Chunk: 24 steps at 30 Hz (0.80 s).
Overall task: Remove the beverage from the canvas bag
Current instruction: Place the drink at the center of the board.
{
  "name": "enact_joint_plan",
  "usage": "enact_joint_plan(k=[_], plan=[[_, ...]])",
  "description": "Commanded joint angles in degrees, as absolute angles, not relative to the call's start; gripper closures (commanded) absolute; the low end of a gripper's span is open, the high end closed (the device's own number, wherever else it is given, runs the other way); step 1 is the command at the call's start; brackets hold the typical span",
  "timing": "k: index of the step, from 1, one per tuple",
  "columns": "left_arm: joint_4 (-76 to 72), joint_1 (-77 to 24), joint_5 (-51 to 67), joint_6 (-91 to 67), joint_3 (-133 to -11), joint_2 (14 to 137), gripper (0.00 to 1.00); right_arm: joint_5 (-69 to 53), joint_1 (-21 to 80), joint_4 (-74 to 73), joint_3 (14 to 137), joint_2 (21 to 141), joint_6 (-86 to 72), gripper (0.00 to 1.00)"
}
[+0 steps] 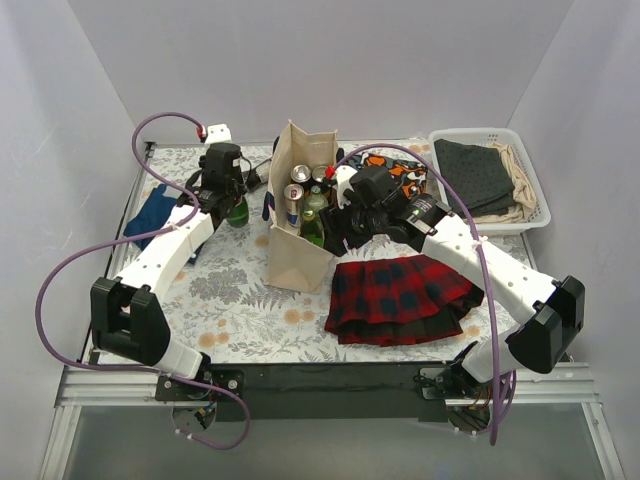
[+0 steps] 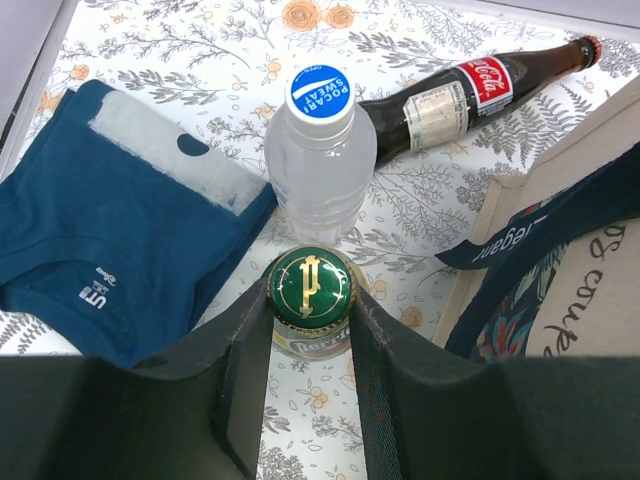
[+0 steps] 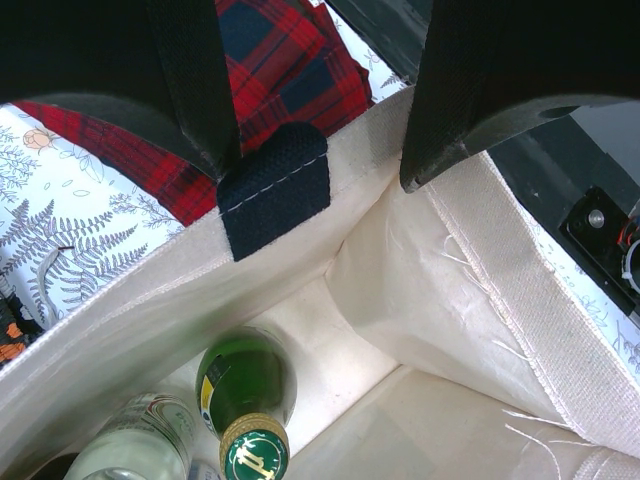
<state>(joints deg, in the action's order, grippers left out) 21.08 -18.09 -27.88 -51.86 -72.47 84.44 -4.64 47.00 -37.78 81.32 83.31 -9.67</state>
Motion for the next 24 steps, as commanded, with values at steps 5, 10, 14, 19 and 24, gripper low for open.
enact_joint_plan(k=[5,10,14,19,24], plan=[[16.26,-16.35,-31.12,-53.25,-72.51,81.65,1.00,-3.87,47.28,-39.11,81.74,82.18,-9.32,0.30],[16.17,-13.72,-28.22,-55.02,-71.37,82.35,1.00,-3.78,47.29,-39.02,81.48,82.27,-9.40,0.30],[15.73,-13.01,-27.78,-55.11,-70.76,82.71,1.00,-3.78,47.28,-39.02,81.47,82.18,-9.40,0.30],[14.85,-12.75,-28.21,-54.93,-70.58,83.76,1.00,-3.78,47.29,-39.11,81.47,82.35,-9.40,0.30],[14.77,-12.57,-28.83,-55.72,-70.58,84.99,1.00,-3.69,47.29,-39.02,81.39,82.27,-9.32,0.30]])
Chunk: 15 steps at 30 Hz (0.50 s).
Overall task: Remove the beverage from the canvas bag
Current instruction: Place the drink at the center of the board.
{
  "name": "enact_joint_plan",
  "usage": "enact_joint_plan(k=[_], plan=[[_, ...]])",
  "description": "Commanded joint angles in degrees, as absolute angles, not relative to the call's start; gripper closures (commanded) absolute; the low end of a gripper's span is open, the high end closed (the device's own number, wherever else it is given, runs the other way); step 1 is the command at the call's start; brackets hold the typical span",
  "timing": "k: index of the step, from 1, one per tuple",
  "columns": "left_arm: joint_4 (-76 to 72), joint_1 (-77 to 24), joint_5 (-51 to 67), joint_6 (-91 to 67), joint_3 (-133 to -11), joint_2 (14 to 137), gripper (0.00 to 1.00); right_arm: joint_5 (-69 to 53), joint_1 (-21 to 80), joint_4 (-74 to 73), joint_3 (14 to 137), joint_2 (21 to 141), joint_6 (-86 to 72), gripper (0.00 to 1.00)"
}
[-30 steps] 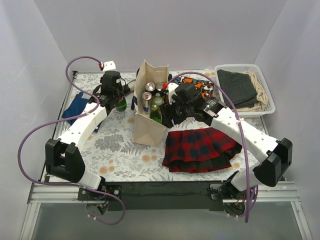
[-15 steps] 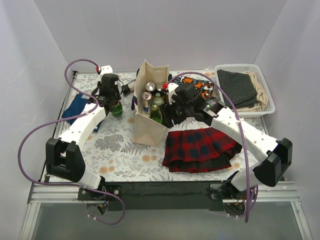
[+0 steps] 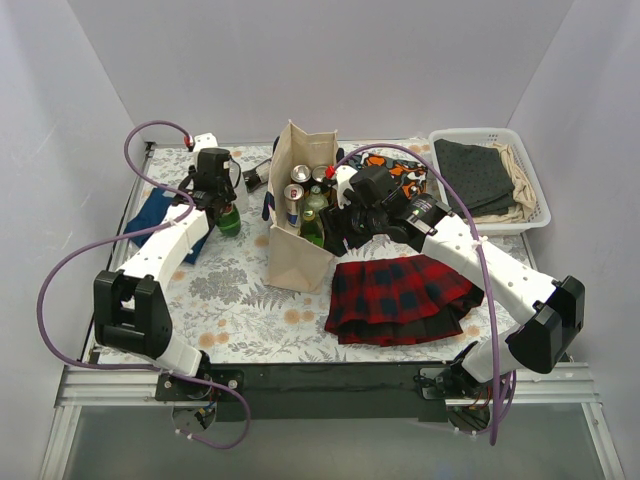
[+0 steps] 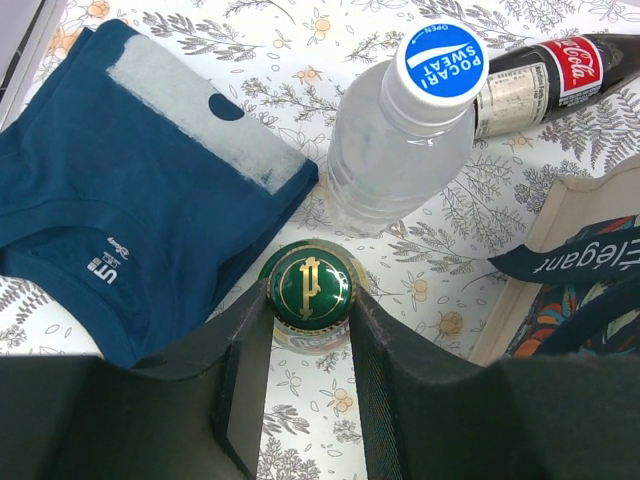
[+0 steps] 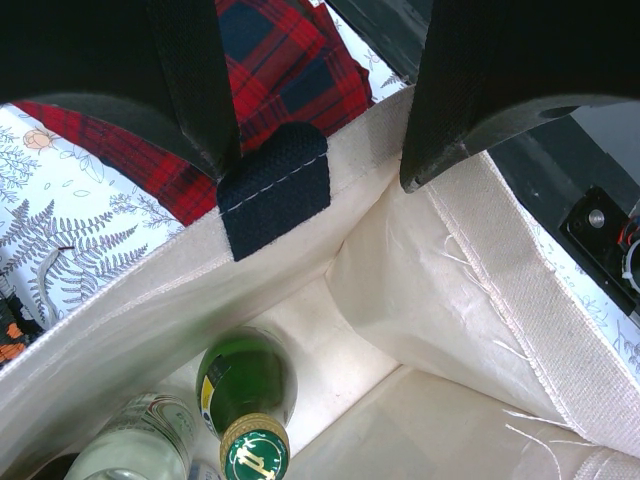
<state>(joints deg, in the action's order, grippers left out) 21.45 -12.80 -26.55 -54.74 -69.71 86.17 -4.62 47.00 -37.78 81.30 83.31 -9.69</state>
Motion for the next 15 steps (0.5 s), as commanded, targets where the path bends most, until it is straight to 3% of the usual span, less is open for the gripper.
enact_joint_plan(k=[1,9,12,15], plan=[[14.85,-12.48,-28.83,-55.81,-70.58,85.16,1.00,-3.60,47.29,-39.02,81.39,82.18,-9.32,0.30],[14.94,-12.13,-28.65,-56.95,-69.26,85.78,0.97,-3.52,47.29,-39.02,81.39,82.00,-9.40,0.30],[15.03,-12.04,-28.56,-57.30,-68.91,85.70,0.88,-3.60,47.29,-39.02,81.47,82.00,-9.41,0.30],[15.20,-12.04,-28.30,-57.39,-68.64,85.26,0.68,-3.60,47.28,-39.02,81.56,82.00,-9.40,0.30]])
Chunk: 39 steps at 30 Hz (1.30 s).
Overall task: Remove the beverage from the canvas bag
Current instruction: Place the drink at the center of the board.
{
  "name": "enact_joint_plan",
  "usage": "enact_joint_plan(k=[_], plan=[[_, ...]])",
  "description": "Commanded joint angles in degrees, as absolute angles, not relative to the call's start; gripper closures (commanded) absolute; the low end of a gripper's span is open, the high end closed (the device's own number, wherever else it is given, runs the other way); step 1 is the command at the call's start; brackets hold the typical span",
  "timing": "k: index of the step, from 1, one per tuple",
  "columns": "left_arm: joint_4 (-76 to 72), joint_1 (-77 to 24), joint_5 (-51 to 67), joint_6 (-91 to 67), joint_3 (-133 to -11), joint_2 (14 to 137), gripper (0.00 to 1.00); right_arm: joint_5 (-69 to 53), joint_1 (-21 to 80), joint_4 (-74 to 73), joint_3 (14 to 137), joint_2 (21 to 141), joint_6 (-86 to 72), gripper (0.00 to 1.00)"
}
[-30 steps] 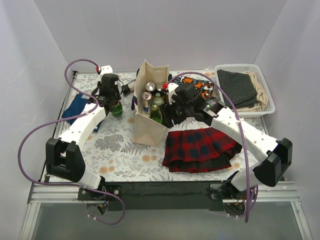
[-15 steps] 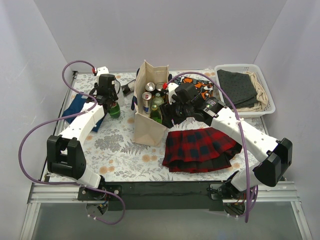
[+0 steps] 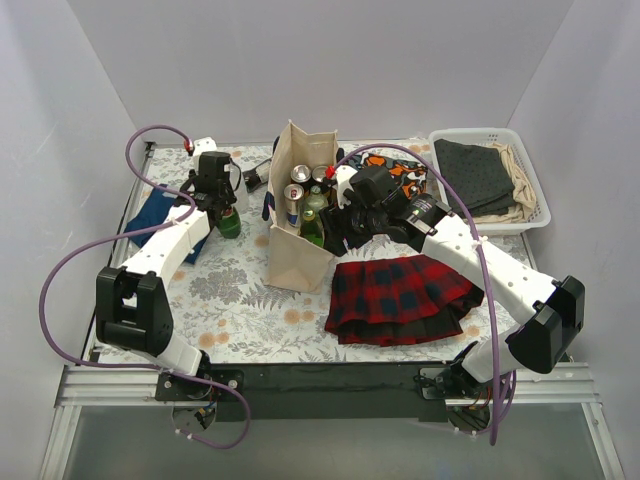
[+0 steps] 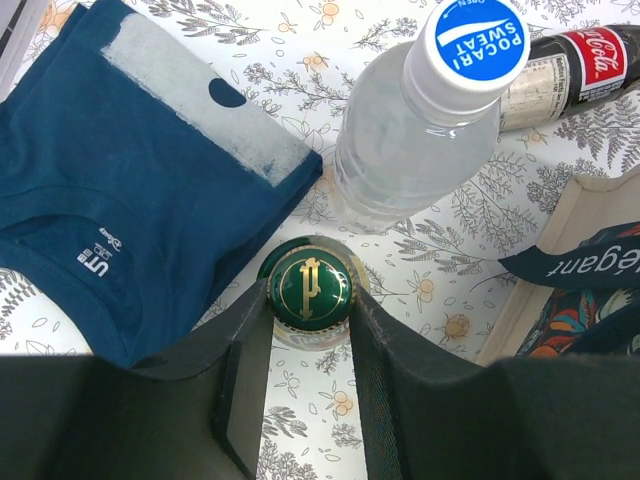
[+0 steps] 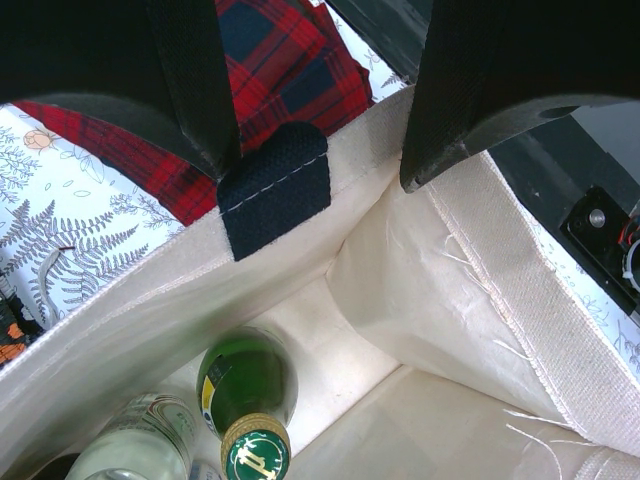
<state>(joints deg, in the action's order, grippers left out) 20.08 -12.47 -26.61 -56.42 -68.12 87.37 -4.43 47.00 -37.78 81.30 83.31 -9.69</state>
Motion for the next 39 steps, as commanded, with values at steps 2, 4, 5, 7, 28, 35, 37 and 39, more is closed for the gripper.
enact_joint_plan(k=[2,4,5,7,28,35,37,39], plan=[[15.21,-12.04,-28.30,-57.39,-68.38,84.90,0.57,-3.52,47.29,-39.11,81.56,82.00,-9.40,0.30],[15.38,-12.04,-28.30,-56.96,-68.38,84.29,0.50,-3.60,47.29,-39.02,81.65,82.00,-9.40,0.30],[15.55,-12.04,-28.30,-57.04,-68.38,84.03,0.47,-3.60,47.29,-39.02,81.74,82.00,-9.40,0.30],[16.08,-12.04,-28.30,-56.95,-68.38,83.15,0.40,-3.60,47.29,-39.02,81.83,82.00,-9.32,0.30],[37.60,-21.07,5.99,-50.81,-105.35,85.59,0.39,3.16,47.29,-38.93,83.58,78.66,-11.07,0.30],[44.38,-29.88,2.64,-48.78,-112.94,96.85,0.51,7.38,47.37,-38.41,82.18,76.73,-11.95,0.30],[44.47,-30.67,1.41,-49.30,-112.85,97.82,0.52,8.17,47.29,-38.50,81.65,76.73,-12.13,0.30],[44.65,-30.76,1.32,-50.01,-112.68,99.05,0.53,9.48,47.37,-38.50,81.21,76.03,-12.30,0.30]])
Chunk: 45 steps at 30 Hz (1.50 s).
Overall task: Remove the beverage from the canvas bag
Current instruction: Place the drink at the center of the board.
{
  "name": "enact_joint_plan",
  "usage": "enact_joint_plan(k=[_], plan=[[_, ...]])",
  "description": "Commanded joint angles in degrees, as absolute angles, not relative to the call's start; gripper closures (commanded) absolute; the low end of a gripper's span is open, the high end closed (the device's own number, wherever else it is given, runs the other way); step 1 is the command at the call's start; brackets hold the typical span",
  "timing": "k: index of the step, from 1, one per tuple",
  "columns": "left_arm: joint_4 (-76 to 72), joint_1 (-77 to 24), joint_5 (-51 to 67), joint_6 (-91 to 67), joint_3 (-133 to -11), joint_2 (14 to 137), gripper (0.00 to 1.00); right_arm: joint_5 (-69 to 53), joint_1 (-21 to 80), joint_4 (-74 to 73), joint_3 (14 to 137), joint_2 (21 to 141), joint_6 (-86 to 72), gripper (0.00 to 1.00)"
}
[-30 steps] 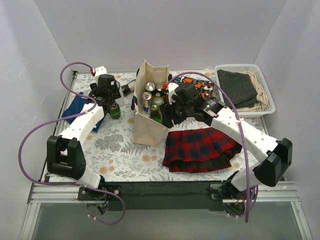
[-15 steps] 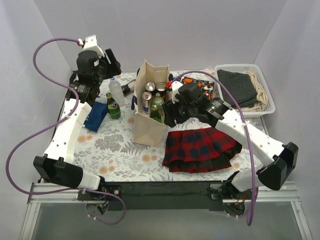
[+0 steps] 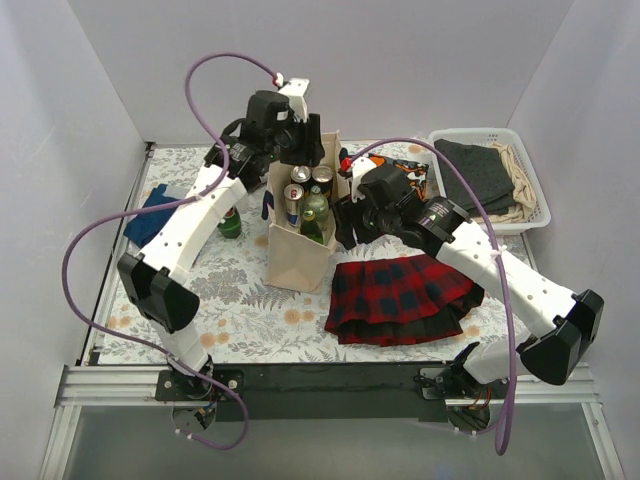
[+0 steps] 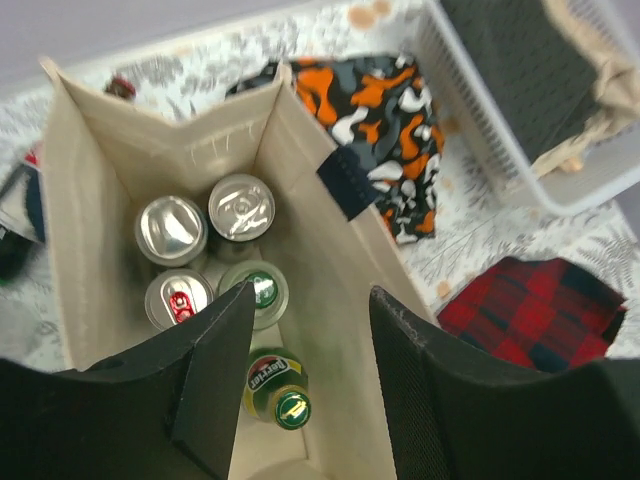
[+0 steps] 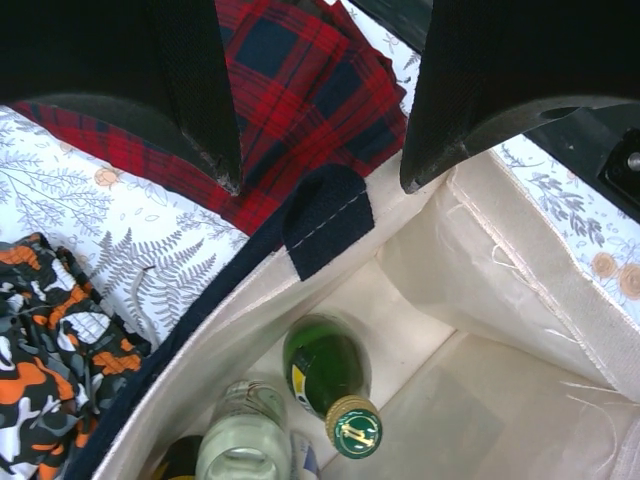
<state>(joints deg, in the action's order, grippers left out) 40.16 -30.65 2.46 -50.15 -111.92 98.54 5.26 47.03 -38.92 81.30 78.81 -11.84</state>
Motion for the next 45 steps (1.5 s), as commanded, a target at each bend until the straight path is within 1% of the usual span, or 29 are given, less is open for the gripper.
enact_joint_plan(k=[1,6,11,15,19,21,24,25,27,28,29,36,45], plan=[[44.91,-31.02,1.32,-50.01,-112.68,99.40,0.54,10.01,47.37,-38.50,80.69,75.68,-12.30,0.30],[46.93,-31.82,1.49,-49.66,-112.24,100.81,0.56,10.72,47.37,-38.23,80.33,75.59,-11.69,0.30],[48.86,-32.87,1.32,-50.01,-109.96,100.37,0.61,9.50,47.29,-38.23,79.72,75.59,-11.86,0.30],[49.48,-33.83,1.67,-50.54,-107.49,99.41,0.62,8.88,47.29,-38.06,78.84,75.23,-11.69,0.30],[51.41,-34.63,0.70,-51.50,-107.49,100.28,0.65,7.04,47.37,-37.80,78.22,75.67,-11.51,0.30],[51.85,-34.98,-2.19,-52.12,-107.49,100.46,0.66,5.72,47.37,-37.53,77.96,75.67,-11.51,0.30],[52.29,-35.33,-3.60,-53.26,-107.14,100.55,0.66,4.40,47.37,-36.65,77.35,75.50,-11.60,0.30],[52.73,-35.25,-3.78,-53.35,-107.05,100.55,0.64,4.13,47.37,-36.39,77.26,75.59,-11.60,0.30],[53.78,-35.33,-5.35,-54.05,-107.40,100.98,0.57,3.25,47.37,-36.12,77.34,75.67,-11.51,0.30],[55.01,-35.33,-5.62,-54.23,-107.58,101.25,0.51,3.08,47.29,-36.04,77.34,75.67,-11.60,0.30],[55.63,-35.42,-5.71,-54.40,-107.49,101.51,0.49,2.90,47.29,-35.95,77.26,75.67,-11.60,0.30],[55.72,-35.51,-6.50,-55.02,-103.97,99.84,0.44,2.29,47.37,-35.42,77.43,76.02,-11.43,0.30],[54.76,-35.42,-3.34,-55.81,-101.08,99.23,0.43,2.37,47.29,-35.25,77.17,76.20,-11.34,0.30]])
